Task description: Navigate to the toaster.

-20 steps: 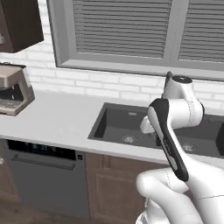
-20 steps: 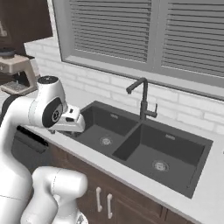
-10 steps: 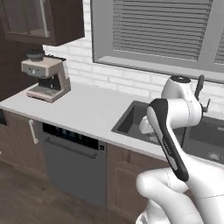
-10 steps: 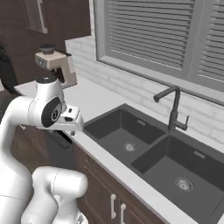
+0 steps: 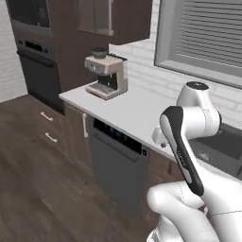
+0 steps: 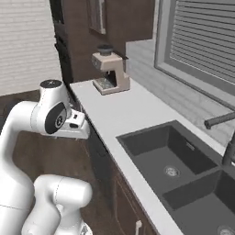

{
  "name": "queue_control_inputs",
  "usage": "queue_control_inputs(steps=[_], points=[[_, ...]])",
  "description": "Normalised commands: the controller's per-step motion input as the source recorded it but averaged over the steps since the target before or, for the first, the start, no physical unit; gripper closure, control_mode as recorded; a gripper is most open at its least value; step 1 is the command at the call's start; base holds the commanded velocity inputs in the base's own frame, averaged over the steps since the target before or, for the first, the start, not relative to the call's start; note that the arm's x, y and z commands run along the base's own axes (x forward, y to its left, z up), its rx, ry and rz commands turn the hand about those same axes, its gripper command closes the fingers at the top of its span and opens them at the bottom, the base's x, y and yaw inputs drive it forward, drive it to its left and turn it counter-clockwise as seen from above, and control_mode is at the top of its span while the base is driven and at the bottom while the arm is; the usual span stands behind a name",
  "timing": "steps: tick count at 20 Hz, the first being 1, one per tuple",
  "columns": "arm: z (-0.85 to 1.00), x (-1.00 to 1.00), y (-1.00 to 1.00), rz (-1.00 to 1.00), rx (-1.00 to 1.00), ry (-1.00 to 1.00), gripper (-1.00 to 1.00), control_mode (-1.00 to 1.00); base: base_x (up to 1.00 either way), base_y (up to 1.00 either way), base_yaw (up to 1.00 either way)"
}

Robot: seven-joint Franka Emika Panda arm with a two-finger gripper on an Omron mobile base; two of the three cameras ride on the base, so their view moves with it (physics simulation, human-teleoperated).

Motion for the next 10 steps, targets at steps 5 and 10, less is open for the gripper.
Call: queue_control_inputs(steps=[5, 10], points=[[0.00, 0.00, 0.00, 0.00, 0.00, 0.00, -1.00, 1.00, 0.00, 0.20, 0.91], [0.00, 0.00, 0.00, 0.00, 0.00, 0.00, -1.00, 1.00, 0.00, 0.15, 1.00]])
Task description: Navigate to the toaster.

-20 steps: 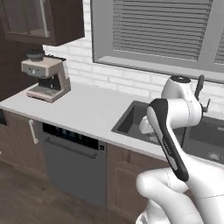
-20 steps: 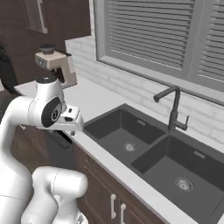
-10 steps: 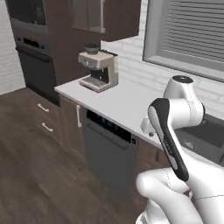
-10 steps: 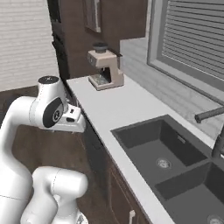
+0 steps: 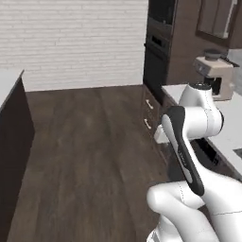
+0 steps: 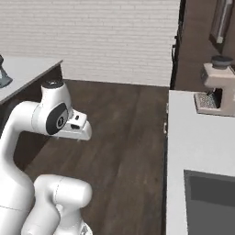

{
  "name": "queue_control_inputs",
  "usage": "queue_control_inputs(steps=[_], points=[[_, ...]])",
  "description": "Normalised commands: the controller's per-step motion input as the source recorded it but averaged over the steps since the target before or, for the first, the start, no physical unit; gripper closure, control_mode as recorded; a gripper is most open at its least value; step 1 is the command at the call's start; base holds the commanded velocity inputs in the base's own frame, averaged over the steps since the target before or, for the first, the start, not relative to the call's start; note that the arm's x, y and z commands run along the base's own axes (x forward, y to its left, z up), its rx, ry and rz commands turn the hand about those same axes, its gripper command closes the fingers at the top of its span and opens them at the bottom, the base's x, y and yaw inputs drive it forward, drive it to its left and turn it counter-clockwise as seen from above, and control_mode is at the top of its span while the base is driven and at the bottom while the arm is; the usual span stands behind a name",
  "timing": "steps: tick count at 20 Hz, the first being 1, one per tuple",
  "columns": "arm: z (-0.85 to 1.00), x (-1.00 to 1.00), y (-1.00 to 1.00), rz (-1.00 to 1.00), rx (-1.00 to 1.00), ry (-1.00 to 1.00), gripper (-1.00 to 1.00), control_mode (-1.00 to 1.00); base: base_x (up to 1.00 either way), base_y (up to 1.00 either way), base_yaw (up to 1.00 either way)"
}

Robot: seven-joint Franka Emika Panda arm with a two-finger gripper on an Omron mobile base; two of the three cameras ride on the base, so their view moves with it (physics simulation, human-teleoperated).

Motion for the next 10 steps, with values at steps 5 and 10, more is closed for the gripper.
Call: queue_control_inputs(steps=[5, 10], points=[[0.00, 0.00, 0.00, 0.00, 0.00, 0.00, -1.00, 1.00, -0.21, 0.29, 0.93], [0.00, 0.00, 0.00, 0.00, 0.00, 0.00, -1.00, 1.00, -0.53, 0.62, 0.80]])
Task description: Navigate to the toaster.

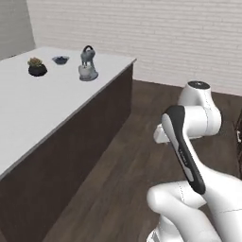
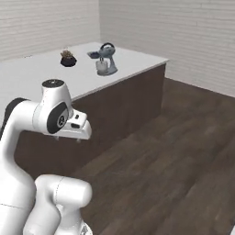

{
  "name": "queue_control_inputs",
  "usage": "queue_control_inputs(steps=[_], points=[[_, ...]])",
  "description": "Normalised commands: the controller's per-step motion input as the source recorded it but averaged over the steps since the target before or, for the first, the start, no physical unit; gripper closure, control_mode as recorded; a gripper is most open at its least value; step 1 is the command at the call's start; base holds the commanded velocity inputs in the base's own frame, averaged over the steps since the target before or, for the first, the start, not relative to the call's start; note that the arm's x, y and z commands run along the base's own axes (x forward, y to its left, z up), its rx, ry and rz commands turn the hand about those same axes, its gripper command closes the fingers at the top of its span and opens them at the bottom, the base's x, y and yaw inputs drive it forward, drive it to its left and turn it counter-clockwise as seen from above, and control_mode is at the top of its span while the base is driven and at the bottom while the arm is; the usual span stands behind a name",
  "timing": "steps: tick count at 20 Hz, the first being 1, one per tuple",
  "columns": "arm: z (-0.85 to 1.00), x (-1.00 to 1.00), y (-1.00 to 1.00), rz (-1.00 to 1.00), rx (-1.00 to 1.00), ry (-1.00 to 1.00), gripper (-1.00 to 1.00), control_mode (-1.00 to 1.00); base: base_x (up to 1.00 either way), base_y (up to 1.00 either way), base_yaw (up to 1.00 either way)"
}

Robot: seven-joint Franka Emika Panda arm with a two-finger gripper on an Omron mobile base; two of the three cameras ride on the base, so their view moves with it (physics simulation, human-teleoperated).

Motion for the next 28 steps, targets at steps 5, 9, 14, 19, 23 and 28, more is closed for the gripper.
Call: queue_control_inputs(steps=[5, 9, 14, 19, 23, 28], points=[[0.00, 0.00, 0.00, 0.00, 0.00, 0.00, -1.00, 1.00, -0.40, 0.96, 0.71], [0.00, 0.00, 0.00, 0.00, 0.00, 0.00, -1.00, 1.00, -0.22, 1.00, 0.64], [0.00, 0.00, 0.00, 0.00, 0.00, 0.00, -1.00, 1.00, 0.00, 1.00, 0.56], [0.00, 0.00, 0.00, 0.00, 0.00, 0.00, -1.00, 1.00, 0.00, 1.00, 0.62], [0.00, 0.00, 0.00, 0.00, 0.00, 0.00, -1.00, 1.00, 0.19, 0.95, 0.63], [0.00, 0.00, 0.00, 0.00, 0.00, 0.00, -1.00, 1.00, 0.79, 0.33, 0.62]])
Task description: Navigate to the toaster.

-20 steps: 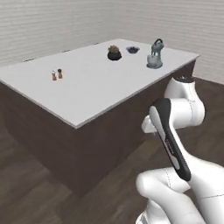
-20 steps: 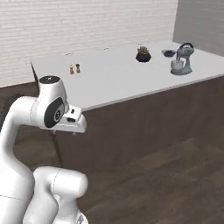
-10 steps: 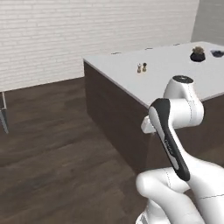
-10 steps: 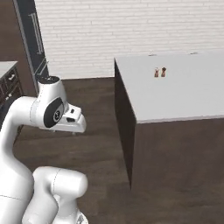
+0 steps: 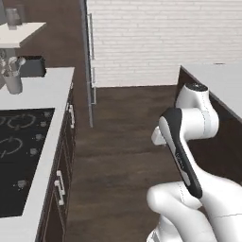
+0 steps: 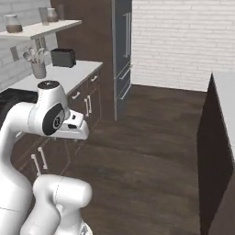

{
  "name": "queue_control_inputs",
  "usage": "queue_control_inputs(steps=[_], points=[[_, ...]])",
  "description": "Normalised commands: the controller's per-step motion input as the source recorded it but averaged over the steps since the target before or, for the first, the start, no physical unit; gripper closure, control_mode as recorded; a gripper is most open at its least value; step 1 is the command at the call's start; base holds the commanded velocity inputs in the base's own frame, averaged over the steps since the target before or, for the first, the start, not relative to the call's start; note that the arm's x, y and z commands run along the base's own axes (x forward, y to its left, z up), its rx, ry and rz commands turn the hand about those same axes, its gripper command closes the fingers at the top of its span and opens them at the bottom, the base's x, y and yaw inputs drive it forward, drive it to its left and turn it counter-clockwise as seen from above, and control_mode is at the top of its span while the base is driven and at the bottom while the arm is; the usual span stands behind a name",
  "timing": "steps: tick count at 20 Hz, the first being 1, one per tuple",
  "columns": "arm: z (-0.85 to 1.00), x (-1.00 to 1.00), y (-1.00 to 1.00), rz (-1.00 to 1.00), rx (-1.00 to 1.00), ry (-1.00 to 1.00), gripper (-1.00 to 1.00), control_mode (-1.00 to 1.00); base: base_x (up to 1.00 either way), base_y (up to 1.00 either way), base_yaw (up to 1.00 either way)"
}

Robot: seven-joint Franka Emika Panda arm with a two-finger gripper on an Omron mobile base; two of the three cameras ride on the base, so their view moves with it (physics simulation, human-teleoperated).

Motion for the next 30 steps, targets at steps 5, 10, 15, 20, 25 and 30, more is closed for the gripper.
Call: queue_control_inputs(steps=[5, 10, 15, 20, 25, 30], points=[[0.00, 0.00, 0.00, 0.00, 0.00, 0.00, -1.00, 1.00, 0.93, 0.02, 0.62], [0.00, 0.00, 0.00, 0.00, 0.00, 0.00, -1.00, 1.00, 0.83, 0.00, 0.66], [0.00, 0.00, 0.00, 0.00, 0.00, 0.00, -1.00, 1.00, 0.80, 0.00, 0.69], [0.00, 0.00, 0.00, 0.00, 0.00, 0.00, -1.00, 1.00, 0.65, -0.25, 0.60], [0.00, 0.00, 0.00, 0.00, 0.00, 0.00, -1.00, 1.00, 0.37, -0.63, 0.46], [0.00, 0.00, 0.00, 0.00, 0.00, 0.00, -1.00, 1.00, 0.22, -0.93, 0.34]])
